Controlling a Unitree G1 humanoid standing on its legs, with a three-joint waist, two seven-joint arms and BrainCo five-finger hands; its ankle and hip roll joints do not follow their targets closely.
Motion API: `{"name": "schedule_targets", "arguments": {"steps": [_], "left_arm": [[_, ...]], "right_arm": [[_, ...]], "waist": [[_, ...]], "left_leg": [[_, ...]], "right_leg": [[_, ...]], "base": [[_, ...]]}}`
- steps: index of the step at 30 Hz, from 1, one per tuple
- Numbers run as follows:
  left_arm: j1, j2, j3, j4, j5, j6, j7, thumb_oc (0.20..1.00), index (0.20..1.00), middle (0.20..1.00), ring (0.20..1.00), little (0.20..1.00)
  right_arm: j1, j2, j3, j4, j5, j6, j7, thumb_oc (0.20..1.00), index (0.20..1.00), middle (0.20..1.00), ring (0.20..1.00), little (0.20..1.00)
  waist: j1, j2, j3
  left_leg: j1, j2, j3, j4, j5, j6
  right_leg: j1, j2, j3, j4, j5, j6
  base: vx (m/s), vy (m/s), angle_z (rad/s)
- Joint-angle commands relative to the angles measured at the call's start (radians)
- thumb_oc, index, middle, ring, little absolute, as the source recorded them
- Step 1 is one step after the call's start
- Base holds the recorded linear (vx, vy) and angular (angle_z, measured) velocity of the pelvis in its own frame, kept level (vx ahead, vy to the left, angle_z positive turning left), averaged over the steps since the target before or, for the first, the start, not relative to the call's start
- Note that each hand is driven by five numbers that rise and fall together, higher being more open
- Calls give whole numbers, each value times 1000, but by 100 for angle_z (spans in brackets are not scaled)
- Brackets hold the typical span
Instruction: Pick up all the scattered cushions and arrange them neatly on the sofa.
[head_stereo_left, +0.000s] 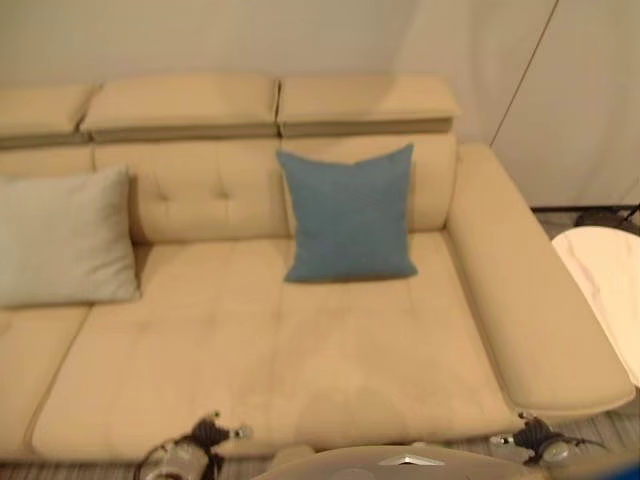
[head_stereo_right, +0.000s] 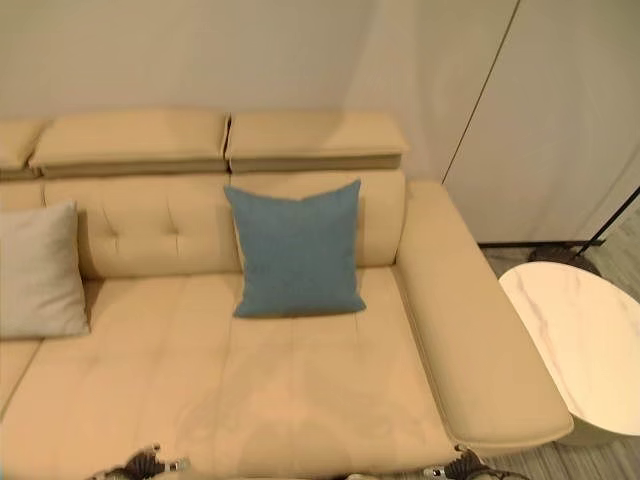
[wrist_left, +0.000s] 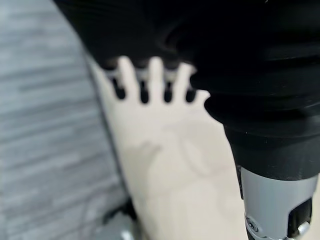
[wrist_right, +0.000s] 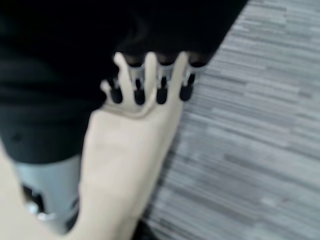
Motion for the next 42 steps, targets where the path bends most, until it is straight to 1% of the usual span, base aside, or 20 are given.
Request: {"name": "schedule_targets", "arguments": {"steps": [1,2,3,4,5,7,8,11,12,16,17,18,19,20,21,22,25,30,36,42], "left_arm": [[-33,34,14,-2,-9,-6,-6,1000,1000,1000,1000,1000],[-40,33,15,2,-7,-4,-18,1000,1000,1000,1000,1000],[-33,32,20,11,-3,0,-30,1000,1000,1000,1000,1000],[-32,31,20,11,-3,-1,-30,1000,1000,1000,1000,1000],[-30,35,27,18,-4,-2,-38,1000,1000,1000,1000,1000],[-28,44,29,19,-9,-2,-46,1000,1000,1000,1000,1000],[-36,56,28,27,-3,3,-52,1000,1000,1000,1000,1000],[-50,71,27,33,1,4,-54,1000,1000,1000,1000,1000],[-64,95,27,42,4,1,-56,1000,1000,1000,1000,1000],[-75,124,35,50,6,0,-63,1000,1000,1000,1000,1000],[-113,91,14,43,13,14,-34,1000,1000,1000,1000,1000],[-113,91,14,43,13,14,-34,1000,1000,1000,1000,1000],[-113,86,18,48,8,25,-22,1000,1000,1000,1000,1000],[-115,90,24,58,1,32,-20,1000,1000,1000,1000,1000],[-114,93,24,63,1,36,-19,1000,1000,1000,1000,1000],[-118,91,23,73,-3,35,-19,1000,1000,1000,1000,1000],[-113,97,35,87,-2,37,-21,1000,1000,1000,1000,1000],[-121,105,32,95,14,43,-28,1000,1000,1000,1000,1000],[-120,98,43,118,14,53,-22,1000,1000,1000,1000,1000],[-117,82,47,124,6,56,-16,1000,1000,1000,1000,1000]], "right_arm": [[-36,-5,20,9,11,7,-9,1000,1000,1000,1000,1000],[-40,-9,27,10,4,10,-5,1000,1000,1000,1000,1000],[-39,-14,27,5,-3,11,-1,1000,1000,1000,1000,1000],[-39,-14,27,4,-3,11,-1,1000,1000,1000,1000,1000],[-38,-18,29,2,-13,11,3,1000,1000,1000,1000,1000],[-36,-18,33,3,-21,14,13,1000,1000,1000,1000,1000],[-38,-15,37,7,-32,17,16,1000,1000,1000,1000,1000],[-45,-16,38,10,-40,25,16,1000,1000,1000,1000,1000],[-51,-13,51,6,-64,31,18,1000,1000,1000,1000,1000],[-61,-14,65,7,-96,41,28,1000,1000,1000,1000,1000],[-65,1,84,21,-101,50,25,1000,1000,1000,1000,1000],[-65,1,84,21,-101,50,25,1000,1000,1000,1000,1000],[-63,7,91,37,-103,52,20,1000,1000,1000,1000,1000],[-56,12,83,41,-88,50,23,1000,1000,1000,1000,1000],[-55,12,78,49,-83,52,20,1000,1000,1000,1000,1000],[-48,20,77,41,-81,50,20,1000,1000,1000,1000,1000],[-40,20,81,44,-94,50,19,1000,1000,1000,1000,1000],[-40,13,95,60,-106,53,17,1000,1000,1000,1000,1000],[-51,6,95,66,-107,54,5,1000,1000,1000,1000,1000],[-57,10,100,66,-109,54,1,1000,1000,1000,1000,1000]], "waist": [[-4,-88,-4],[-14,-94,-5],[-27,-90,-19],[-26,-89,-18],[-37,-69,-28],[-51,-58,-39],[-65,-48,-51],[-70,-46,-51],[-71,-50,-41],[-72,-54,-25],[-66,-51,-9],[-67,-53,-11],[-47,-43,-11],[-34,-35,-23],[-26,-38,-35],[-18,-56,-64],[-14,-66,-100],[-21,-69,-118],[-20,-68,-124],[-17,-67,-133]], "left_leg": [[15,-34,50,135,-151,20],[27,-56,47,221,-223,37],[64,-78,40,259,-257,44],[65,-77,40,261,-259,43],[123,-98,14,271,-287,41],[162,-121,-3,217,-312,50],[202,-133,10,137,-339,65],[211,-146,13,99,-340,79],[199,-182,11,75,-332,100],[174,-206,11,72,-315,116],[144,-198,23,76,-297,131],[142,-200,23,75,-294,131],[123,-191,35,68,-272,146],[112,-174,29,43,-244,151],[109,-171,34,33,-237,146],[110,-172,42,14,-229,130],[122,-163,65,-7,-223,117],[159,-140,71,-52,-201,95],[183,-123,72,-88,-176,78],[196,-114,72,-92,-173,69]], "right_leg": [[45,-95,16,-9,-56,105],[16,-106,21,-4,-43,100],[-1,-107,30,-8,-20,99],[1,-106,30,-9,-20,99],[-12,-98,44,-16,1,107],[-35,-98,52,-12,20,115],[-60,-106,55,-4,43,125],[-94,-117,61,5,68,137],[-132,-142,72,-5,118,169],[-175,-166,89,-1,163,200],[-177,-154,120,75,94,189],[-180,-156,121,76,95,189],[-154,-154,110,173,36,163],[-116,-142,126,272,-26,148],[-85,-147,132,264,-28,150],[-21,-147,118,175,-41,152],[32,-137,104,60,-36,160],[74,-116,101,-17,-30,158],[107,-105,81,-68,-19,159],[129,-102,69,-81,-19,158]], "base": [[-280,-24,34],[-209,49,19],[-207,48,9],[-127,135,-12],[-86,131,-1],[-121,183,-3],[-99,153,-6],[-223,224,-16],[-320,260,-18],[-257,145,-40],[-304,81,-36],[-381,97,-38],[-275,46,-46],[-295,26,-45],[-100,-100,-28],[30,-151,-13],[51,-124,-22],[6,-66,-7],[-20,-38,4],[-5,-10,6]]}}
